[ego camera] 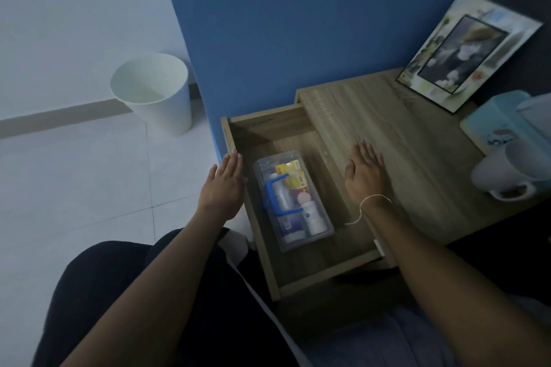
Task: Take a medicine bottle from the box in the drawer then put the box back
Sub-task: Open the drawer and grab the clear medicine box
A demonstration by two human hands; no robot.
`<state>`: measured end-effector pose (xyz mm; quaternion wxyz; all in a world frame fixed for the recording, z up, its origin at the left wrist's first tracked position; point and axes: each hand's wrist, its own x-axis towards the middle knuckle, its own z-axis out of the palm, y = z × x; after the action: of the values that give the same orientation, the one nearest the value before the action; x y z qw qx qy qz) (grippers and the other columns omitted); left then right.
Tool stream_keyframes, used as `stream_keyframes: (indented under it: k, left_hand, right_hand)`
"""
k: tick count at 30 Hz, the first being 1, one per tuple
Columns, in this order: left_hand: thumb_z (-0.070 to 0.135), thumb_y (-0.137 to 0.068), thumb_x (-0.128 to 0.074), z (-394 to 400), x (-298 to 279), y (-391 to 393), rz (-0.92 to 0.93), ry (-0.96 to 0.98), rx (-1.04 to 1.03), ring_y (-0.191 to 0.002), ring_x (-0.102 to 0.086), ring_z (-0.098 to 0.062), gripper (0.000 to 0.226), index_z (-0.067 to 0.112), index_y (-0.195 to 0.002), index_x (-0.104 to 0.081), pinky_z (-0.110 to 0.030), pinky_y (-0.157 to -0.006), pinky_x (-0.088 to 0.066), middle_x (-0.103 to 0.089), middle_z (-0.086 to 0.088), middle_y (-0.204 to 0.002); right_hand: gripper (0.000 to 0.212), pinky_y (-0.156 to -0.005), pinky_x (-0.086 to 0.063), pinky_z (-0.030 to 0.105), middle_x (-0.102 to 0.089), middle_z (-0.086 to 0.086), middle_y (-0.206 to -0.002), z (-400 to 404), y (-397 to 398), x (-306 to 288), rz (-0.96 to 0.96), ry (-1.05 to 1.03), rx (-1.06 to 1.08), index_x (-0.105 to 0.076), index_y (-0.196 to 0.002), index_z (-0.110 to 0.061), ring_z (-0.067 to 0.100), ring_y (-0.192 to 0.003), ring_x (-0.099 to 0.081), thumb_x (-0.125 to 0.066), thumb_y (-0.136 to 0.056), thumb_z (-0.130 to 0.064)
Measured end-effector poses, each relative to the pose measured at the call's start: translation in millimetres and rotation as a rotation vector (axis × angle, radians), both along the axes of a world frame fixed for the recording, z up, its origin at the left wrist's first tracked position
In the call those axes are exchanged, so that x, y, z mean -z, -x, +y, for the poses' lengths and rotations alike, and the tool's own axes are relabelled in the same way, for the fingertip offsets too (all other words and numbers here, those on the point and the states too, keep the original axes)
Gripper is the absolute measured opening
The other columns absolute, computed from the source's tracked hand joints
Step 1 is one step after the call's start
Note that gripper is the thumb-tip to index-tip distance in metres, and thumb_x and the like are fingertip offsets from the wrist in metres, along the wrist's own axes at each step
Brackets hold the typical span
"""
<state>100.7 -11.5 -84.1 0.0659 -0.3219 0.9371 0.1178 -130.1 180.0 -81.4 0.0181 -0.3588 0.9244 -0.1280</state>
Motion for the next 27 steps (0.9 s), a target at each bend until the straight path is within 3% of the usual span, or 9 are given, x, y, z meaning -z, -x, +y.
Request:
stream_keyframes:
  k: [6, 11, 19, 24, 27]
  left_hand:
    - [0.032, -0.101, -0.024, 6, 4, 5, 0.028, -0.028, -0.055, -0.147, 0.008, -0.024, 0.060, 0.013, -0.150, 0.006, -0.041, -0.120, -0.006, 0.010, -0.007, -0.160]
    - [0.048, -0.098, -0.023, 20, 7, 18, 0.103, -0.081, -0.145, -0.147, 0.010, -0.026, 0.070, 0.009, -0.149, 0.003, -0.040, -0.119, -0.003, 0.009, -0.012, -0.160]
    - [0.051, -0.096, -0.026, 25, 7, 30, 0.218, -0.062, -0.107, -0.148, 0.006, -0.029, 0.073, 0.007, -0.149, -0.002, -0.043, -0.121, -0.006, 0.005, -0.015, -0.160]
    - [0.041, -0.098, -0.031, 22, 6, 28, 0.257, -0.017, -0.070, -0.147, 0.005, -0.031, 0.063, 0.011, -0.149, -0.009, -0.043, -0.119, -0.003, 0.000, -0.016, -0.160]
    - [0.034, -0.098, -0.036, 23, 6, 29, 0.286, -0.012, -0.013, -0.147, 0.000, -0.031, 0.055, 0.013, -0.147, -0.021, -0.046, -0.120, -0.009, -0.008, -0.015, -0.160]
  right_hand:
    - [0.052, -0.123, -0.012, 0.042, -0.030, 0.015, -0.157, 0, 3, 1, 0.005, 0.003, 0.003, -0.032, -0.146, -0.003, 0.025, -0.148, -0.021, -0.036, -0.096, -0.016]
    - [0.052, -0.123, -0.011, 0.041, -0.031, 0.014, -0.157, -1, 4, 4, 0.025, 0.012, 0.007, -0.033, -0.146, -0.004, 0.024, -0.148, -0.022, -0.036, -0.096, -0.017]
    - [0.050, -0.121, -0.017, 0.044, -0.039, 0.017, -0.152, -1, 6, 9, 0.034, 0.081, 0.015, -0.040, -0.142, -0.002, 0.028, -0.145, -0.029, -0.040, -0.094, -0.016]
    - [0.036, -0.109, -0.039, 0.048, -0.059, 0.017, -0.135, 5, -1, 3, 0.053, 0.183, -0.011, -0.059, -0.126, -0.005, 0.032, -0.130, -0.050, -0.048, -0.093, -0.015]
    - [0.029, -0.094, -0.050, 0.038, -0.067, 0.016, -0.121, 10, -19, -4, 0.001, 0.345, 0.011, -0.065, -0.117, -0.004, 0.031, -0.113, -0.062, -0.052, -0.092, -0.008]
